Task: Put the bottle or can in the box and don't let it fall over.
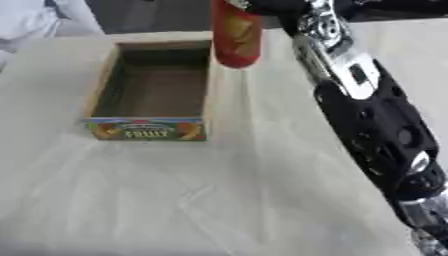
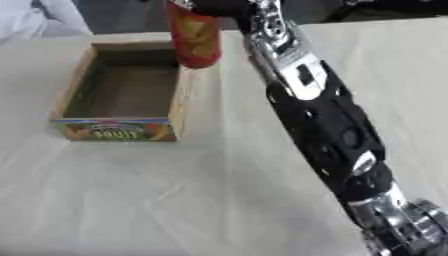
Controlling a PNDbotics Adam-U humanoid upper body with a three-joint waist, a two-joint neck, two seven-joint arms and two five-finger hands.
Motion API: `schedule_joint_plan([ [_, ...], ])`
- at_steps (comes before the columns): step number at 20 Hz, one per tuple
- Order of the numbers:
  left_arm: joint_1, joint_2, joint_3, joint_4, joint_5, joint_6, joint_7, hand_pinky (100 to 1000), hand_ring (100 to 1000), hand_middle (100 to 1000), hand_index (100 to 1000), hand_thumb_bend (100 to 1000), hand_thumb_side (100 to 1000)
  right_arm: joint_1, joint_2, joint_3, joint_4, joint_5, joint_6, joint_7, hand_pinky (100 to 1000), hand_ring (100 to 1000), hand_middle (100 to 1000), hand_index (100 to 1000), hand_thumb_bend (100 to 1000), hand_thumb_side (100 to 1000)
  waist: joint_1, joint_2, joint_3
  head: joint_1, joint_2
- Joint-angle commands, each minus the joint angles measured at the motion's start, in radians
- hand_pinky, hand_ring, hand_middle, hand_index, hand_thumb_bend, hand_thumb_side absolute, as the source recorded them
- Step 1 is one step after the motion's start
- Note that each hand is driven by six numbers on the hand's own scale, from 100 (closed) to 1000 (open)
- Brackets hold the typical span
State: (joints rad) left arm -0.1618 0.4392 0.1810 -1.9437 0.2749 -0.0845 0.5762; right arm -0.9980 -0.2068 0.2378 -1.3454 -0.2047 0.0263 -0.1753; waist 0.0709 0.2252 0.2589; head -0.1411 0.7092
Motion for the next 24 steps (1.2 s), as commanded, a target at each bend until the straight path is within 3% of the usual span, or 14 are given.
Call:
schedule_joint_plan([
  [1,-0.023,0.027,-0.001,-0.023,0.010,-0.002,-0.010,650,713,667,743,632,586,-0.045,0.040,-0.006,0.048,0.054,-0.051,-0.020,100,100,100,193,386,100,-0.002,-0.008,0.013,-0.018,-0.009],
  [10,-0.065,0.021,-0.007,-0.033,0.016,-0.005,-0.018,651,714,668,743,636,582,-0.062,0.105,-0.030,0.145,0.105,-0.144,-0.069,110,100,100,195,430,100,-0.024,0.019,0.059,-0.069,-0.029],
  [13,-0.074,0.022,-0.007,-0.036,0.017,-0.005,-0.019,651,714,668,743,636,584,-0.066,0.110,-0.033,0.171,0.113,-0.170,-0.077,180,123,103,220,401,100,-0.031,0.029,0.068,-0.080,-0.043],
  [14,-0.076,0.023,-0.007,-0.036,0.017,-0.005,-0.019,650,714,668,743,637,584,-0.066,0.111,-0.033,0.180,0.116,-0.174,-0.078,433,278,260,387,447,100,-0.033,0.032,0.069,-0.082,-0.046],
  [15,-0.078,0.023,-0.007,-0.036,0.017,-0.005,-0.018,650,714,668,744,637,585,-0.065,0.110,-0.032,0.189,0.123,-0.172,-0.073,508,344,325,476,468,100,-0.035,0.034,0.068,-0.082,-0.049],
  [16,-0.079,0.023,-0.007,-0.036,0.018,-0.005,-0.018,650,715,668,744,637,585,-0.065,0.109,-0.033,0.196,0.133,-0.168,-0.066,688,551,474,687,557,100,-0.036,0.035,0.068,-0.082,-0.050],
  [17,-0.080,0.023,-0.008,-0.036,0.018,-0.005,-0.018,650,715,668,744,636,585,-0.065,0.106,-0.036,0.201,0.148,-0.162,-0.062,702,567,488,702,571,100,-0.037,0.036,0.066,-0.080,-0.051],
  [18,-0.081,0.024,-0.008,-0.036,0.018,-0.005,-0.019,651,715,668,744,636,586,-0.065,0.105,-0.039,0.205,0.162,-0.155,-0.061,784,657,619,801,651,100,-0.037,0.037,0.065,-0.079,-0.050],
  [20,-0.080,0.024,-0.008,-0.036,0.019,-0.005,-0.019,651,716,669,745,636,586,-0.064,0.103,-0.043,0.213,0.193,-0.135,-0.059,899,868,808,876,718,126,-0.037,0.037,0.062,-0.076,-0.049],
  [21,-0.079,0.024,-0.008,-0.037,0.018,-0.005,-0.019,651,717,669,745,636,586,-0.063,0.101,-0.043,0.217,0.209,-0.122,-0.057,926,921,868,900,738,146,-0.036,0.036,0.060,-0.074,-0.048],
  [24,-0.076,0.026,-0.007,-0.037,0.018,-0.006,-0.019,652,717,669,745,637,585,-0.060,0.097,-0.046,0.220,0.259,-0.087,-0.044,952,980,922,927,782,188,-0.034,0.034,0.054,-0.071,-0.047],
])
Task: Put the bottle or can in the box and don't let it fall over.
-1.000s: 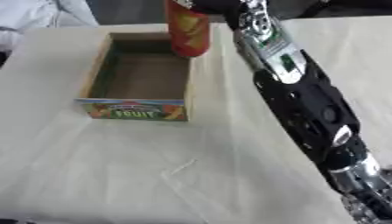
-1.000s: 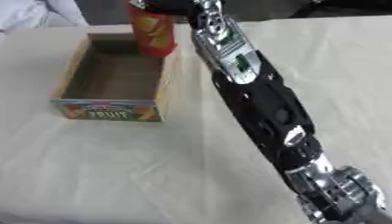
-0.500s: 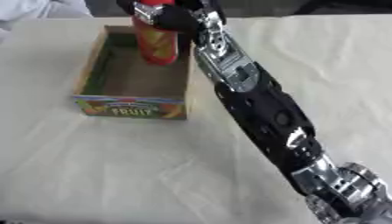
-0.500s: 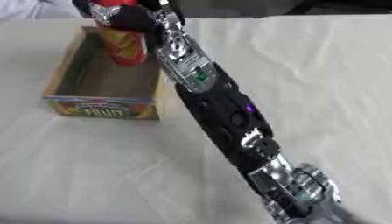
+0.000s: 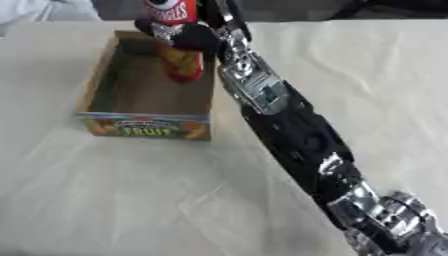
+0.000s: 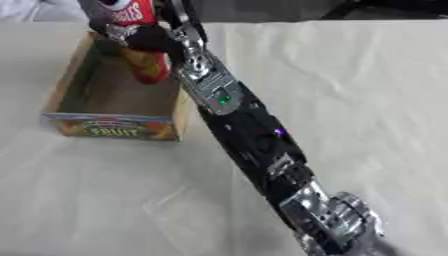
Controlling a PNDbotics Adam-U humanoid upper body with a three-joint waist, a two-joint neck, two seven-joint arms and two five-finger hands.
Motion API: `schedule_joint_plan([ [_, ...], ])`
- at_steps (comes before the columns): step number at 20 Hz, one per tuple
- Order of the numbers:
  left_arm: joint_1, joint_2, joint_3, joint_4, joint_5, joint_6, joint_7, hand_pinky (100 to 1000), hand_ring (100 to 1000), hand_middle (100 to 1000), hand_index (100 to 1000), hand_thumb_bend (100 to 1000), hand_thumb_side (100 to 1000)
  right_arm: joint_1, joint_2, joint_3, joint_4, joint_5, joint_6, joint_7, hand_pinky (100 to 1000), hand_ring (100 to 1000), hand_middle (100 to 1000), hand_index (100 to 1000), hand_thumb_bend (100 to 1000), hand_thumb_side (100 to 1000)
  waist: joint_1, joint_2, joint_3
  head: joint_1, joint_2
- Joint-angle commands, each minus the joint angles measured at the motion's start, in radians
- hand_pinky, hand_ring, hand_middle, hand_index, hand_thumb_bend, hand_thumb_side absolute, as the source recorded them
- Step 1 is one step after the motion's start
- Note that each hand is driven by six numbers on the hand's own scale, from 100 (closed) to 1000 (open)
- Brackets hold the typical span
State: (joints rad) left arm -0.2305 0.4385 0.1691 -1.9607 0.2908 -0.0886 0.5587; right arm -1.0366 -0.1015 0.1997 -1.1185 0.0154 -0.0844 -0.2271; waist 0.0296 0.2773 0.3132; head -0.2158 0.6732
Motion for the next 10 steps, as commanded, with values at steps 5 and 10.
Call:
schedule_joint_plan([
  [5,0.001,0.030,0.008,-0.020,0.000,-0.001,0.000,653,718,668,745,638,583,-0.015,-0.015,-0.015,-0.023,0.098,0.068,0.030,944,972,924,929,802,205,0.010,-0.025,-0.012,0.013,-0.009],
  [10,0.007,0.034,0.009,-0.019,-0.002,-0.002,0.001,652,718,668,745,639,583,-0.005,-0.029,-0.016,-0.051,0.087,0.085,0.021,935,962,912,919,795,198,0.011,-0.035,-0.026,0.023,-0.006],
])
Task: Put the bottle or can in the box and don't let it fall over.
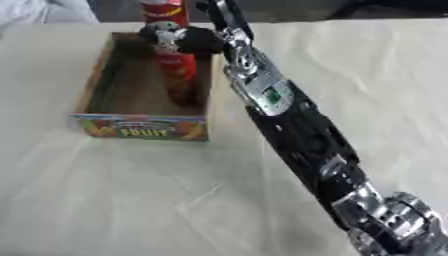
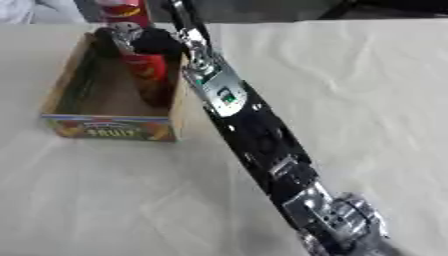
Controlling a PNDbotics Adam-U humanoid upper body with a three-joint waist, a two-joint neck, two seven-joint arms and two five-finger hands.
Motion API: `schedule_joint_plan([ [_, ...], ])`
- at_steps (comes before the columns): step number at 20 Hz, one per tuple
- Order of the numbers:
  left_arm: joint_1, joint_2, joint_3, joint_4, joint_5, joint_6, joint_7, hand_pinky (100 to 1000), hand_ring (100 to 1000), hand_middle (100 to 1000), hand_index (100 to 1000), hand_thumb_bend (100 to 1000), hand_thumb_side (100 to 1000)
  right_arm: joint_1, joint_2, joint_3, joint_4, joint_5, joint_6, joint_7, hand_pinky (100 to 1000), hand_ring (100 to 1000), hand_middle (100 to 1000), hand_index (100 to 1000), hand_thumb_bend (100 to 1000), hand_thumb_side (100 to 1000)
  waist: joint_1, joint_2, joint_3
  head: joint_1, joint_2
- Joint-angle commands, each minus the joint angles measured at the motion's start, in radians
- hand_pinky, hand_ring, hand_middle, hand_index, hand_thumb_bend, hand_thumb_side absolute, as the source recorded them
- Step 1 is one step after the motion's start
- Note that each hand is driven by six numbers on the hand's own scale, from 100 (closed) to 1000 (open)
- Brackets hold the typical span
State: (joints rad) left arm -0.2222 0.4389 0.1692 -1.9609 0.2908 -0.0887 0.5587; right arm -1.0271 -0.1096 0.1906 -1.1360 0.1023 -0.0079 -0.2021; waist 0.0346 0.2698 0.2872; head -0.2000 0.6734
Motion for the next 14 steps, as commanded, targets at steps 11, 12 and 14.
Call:
schedule_joint_plan([
  [11,0.044,0.055,0.022,-0.013,-0.017,-0.002,0.012,651,719,667,744,638,581,0.113,-0.178,0.031,-0.209,-0.132,0.092,0.046,812,859,864,903,776,179,0.009,-0.073,-0.068,0.083,0.042],
  [12,0.048,0.057,0.024,-0.013,-0.019,-0.002,0.014,651,719,667,744,638,581,0.134,-0.202,0.031,-0.233,-0.147,0.102,0.053,806,853,861,901,776,178,0.009,-0.076,-0.075,0.091,0.046],
  [14,0.055,0.061,0.026,-0.012,-0.022,-0.001,0.017,651,719,667,744,639,581,0.171,-0.252,0.027,-0.285,-0.179,0.120,0.059,795,833,844,899,766,168,0.009,-0.081,-0.086,0.107,0.055],
])
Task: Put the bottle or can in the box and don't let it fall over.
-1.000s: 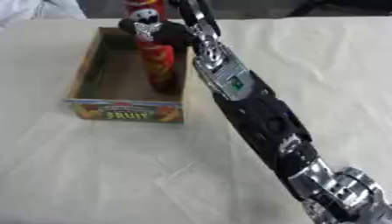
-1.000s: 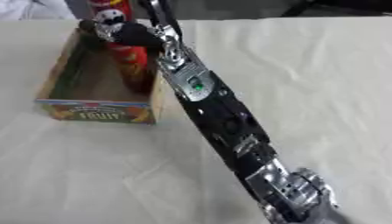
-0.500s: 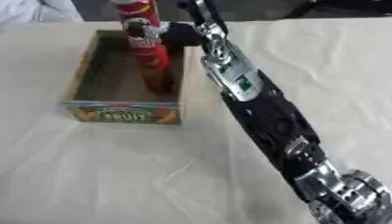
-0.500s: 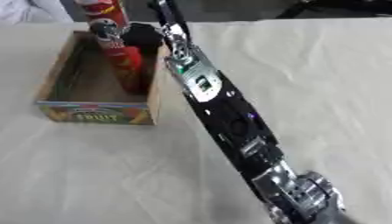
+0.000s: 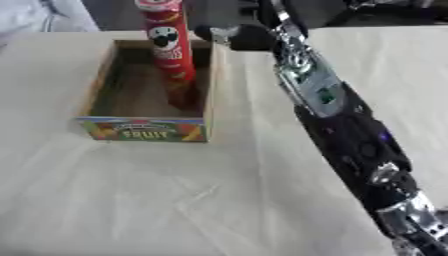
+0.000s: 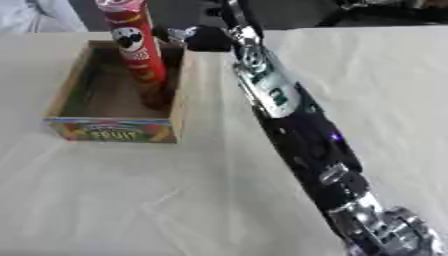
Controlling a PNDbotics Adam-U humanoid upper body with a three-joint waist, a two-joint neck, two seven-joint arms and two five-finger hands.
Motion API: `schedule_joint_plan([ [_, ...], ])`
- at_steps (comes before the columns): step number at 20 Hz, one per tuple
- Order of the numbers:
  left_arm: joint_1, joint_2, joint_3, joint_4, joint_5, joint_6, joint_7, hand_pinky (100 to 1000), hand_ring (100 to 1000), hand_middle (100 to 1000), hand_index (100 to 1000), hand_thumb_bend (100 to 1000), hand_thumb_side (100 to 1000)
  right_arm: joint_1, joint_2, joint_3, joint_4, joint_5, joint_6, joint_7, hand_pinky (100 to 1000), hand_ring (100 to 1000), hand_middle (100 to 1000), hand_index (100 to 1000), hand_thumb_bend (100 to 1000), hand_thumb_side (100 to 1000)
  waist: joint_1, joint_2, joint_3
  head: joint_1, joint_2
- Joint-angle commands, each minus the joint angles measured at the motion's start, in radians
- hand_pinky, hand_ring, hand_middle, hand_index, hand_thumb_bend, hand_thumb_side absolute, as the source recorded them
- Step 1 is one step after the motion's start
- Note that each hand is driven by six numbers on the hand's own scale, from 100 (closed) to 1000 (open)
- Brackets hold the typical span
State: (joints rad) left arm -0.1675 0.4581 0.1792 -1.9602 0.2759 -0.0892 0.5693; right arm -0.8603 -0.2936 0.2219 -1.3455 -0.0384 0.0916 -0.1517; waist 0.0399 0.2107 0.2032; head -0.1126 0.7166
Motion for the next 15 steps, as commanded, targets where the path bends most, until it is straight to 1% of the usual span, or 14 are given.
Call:
schedule_joint_plan([
  [1,0.002,0.044,0.016,-0.012,-0.008,0.000,0.008,651,720,668,744,639,581,0.027,-0.098,-0.007,-0.112,-0.071,0.029,0.008,793,825,827,897,761,164,0.003,-0.024,-0.007,0.029,0.018],
  [3,0.003,0.046,0.016,-0.012,-0.010,0.000,0.009,652,720,669,745,640,581,0.076,-0.162,-0.012,-0.198,-0.154,0.057,0.001,800,824,803,898,756,159,0.002,-0.028,-0.015,0.044,0.028],
  [6,0.005,0.049,0.016,-0.010,-0.012,0.002,0.012,652,720,669,745,640,581,0.151,-0.241,-0.030,-0.299,-0.228,0.085,-0.011,794,799,786,897,754,157,0.001,-0.031,-0.024,0.060,0.034],
  [7,0.005,0.050,0.016,-0.010,-0.012,0.002,0.012,652,721,669,745,642,580,0.172,-0.261,-0.036,-0.324,-0.244,0.091,-0.013,791,774,785,903,754,156,0.001,-0.032,-0.027,0.063,0.035],
  [9,0.007,0.051,0.017,-0.010,-0.013,0.003,0.012,652,721,670,746,642,580,0.228,-0.309,-0.050,-0.376,-0.267,0.094,-0.011,791,760,790,907,754,157,0.000,-0.035,-0.033,0.068,0.037],
  [13,0.008,0.054,0.017,-0.011,-0.014,0.003,0.012,652,722,670,746,642,580,0.338,-0.388,-0.088,-0.467,-0.292,0.092,-0.003,793,756,797,909,755,158,0.000,-0.039,-0.043,0.074,0.039],
  [15,0.011,0.056,0.018,-0.010,-0.015,0.003,0.012,651,722,669,746,641,580,0.389,-0.416,-0.112,-0.502,-0.294,0.085,-0.002,799,775,805,912,754,157,0.002,-0.041,-0.050,0.079,0.040],
])
